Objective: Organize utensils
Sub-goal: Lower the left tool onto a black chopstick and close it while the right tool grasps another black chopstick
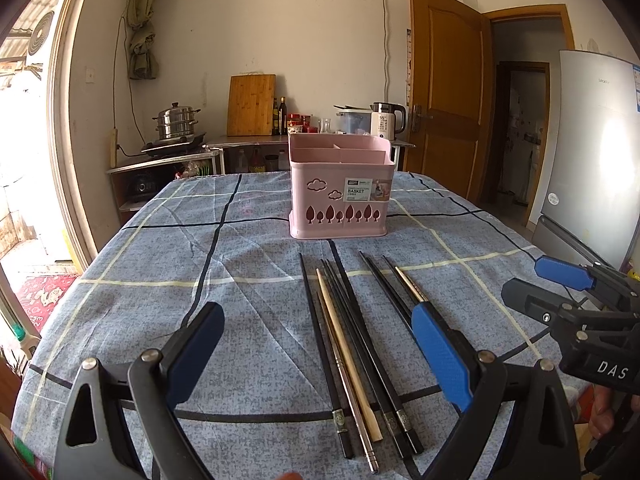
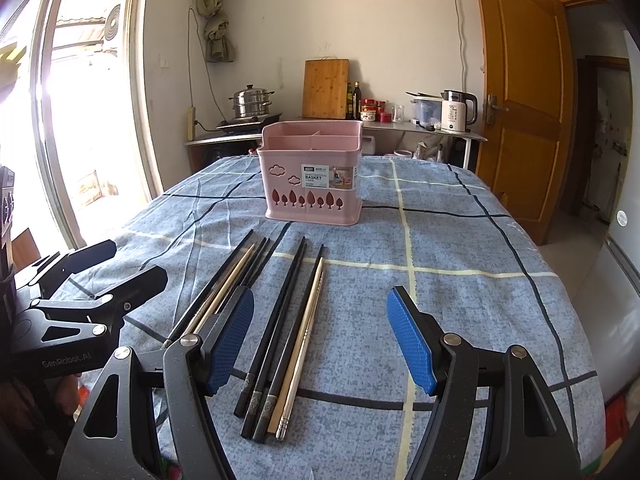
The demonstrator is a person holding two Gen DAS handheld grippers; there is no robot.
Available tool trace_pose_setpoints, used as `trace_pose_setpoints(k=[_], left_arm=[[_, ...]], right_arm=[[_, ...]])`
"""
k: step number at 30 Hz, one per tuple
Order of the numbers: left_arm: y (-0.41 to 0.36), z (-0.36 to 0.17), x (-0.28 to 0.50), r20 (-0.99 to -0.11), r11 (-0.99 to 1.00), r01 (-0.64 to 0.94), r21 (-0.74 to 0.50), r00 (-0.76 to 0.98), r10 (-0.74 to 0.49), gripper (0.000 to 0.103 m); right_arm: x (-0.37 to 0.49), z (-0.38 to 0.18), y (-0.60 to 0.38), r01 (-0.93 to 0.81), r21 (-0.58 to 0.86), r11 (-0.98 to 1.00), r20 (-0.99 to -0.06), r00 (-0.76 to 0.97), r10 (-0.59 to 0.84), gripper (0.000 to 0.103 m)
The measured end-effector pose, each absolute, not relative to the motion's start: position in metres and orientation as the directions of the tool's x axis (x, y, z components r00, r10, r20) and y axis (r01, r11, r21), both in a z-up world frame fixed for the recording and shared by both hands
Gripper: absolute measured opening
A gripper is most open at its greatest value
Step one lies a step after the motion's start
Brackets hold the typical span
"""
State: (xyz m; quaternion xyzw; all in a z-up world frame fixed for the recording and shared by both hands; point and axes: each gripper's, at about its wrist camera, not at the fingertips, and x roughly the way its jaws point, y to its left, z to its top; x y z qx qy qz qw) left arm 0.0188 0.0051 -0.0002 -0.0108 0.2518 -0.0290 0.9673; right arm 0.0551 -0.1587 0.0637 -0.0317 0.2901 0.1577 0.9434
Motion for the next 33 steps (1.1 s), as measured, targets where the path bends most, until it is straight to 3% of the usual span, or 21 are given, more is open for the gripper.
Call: trace_pose_setpoints(k=[7,9,12,14,19,33], left_arm=[[0.02,-0.003,0.059,-0.556,0.997,0.058,-0.048,0.828,-0.075,0.097],[0.023,-0.005,0.076,-0.58,0.998,0.055,-0.037,0.812,-0.067,0.097],[0.029,-0.01,0.105,-0.635,0.997,0.063,-0.048,0.769,-0.079,0.095],[0.032,-0.014,0.125,-0.665,0.997,0.065,-0.051,0.742,-0.082,0.087],[0.036,-0.022,0.165,-0.725,0.995,0.076,-0.069,0.682,-0.102,0.079],[0.023,-0.042,0.197,-0.799,0.986,0.139,-0.087,0.581,-0.152,0.037]], right_arm=[[0.092,0.059,-0.156,-0.336,0.065,0.94,-0.612,0.73,0.303,0.069],[0.104,0.057,-0.155,-0.34,0.069,0.938,-0.631,0.713,0.305,0.065],[0.127,0.052,-0.15,-0.351,0.081,0.933,-0.664,0.679,0.313,0.052],[0.145,0.047,-0.148,-0.354,0.098,0.93,-0.695,0.645,0.318,0.04],[0.188,0.033,-0.138,-0.376,0.131,0.917,-0.759,0.558,0.337,0.023],[0.236,0.004,-0.117,-0.386,0.14,0.912,-0.845,0.434,0.313,0.012]])
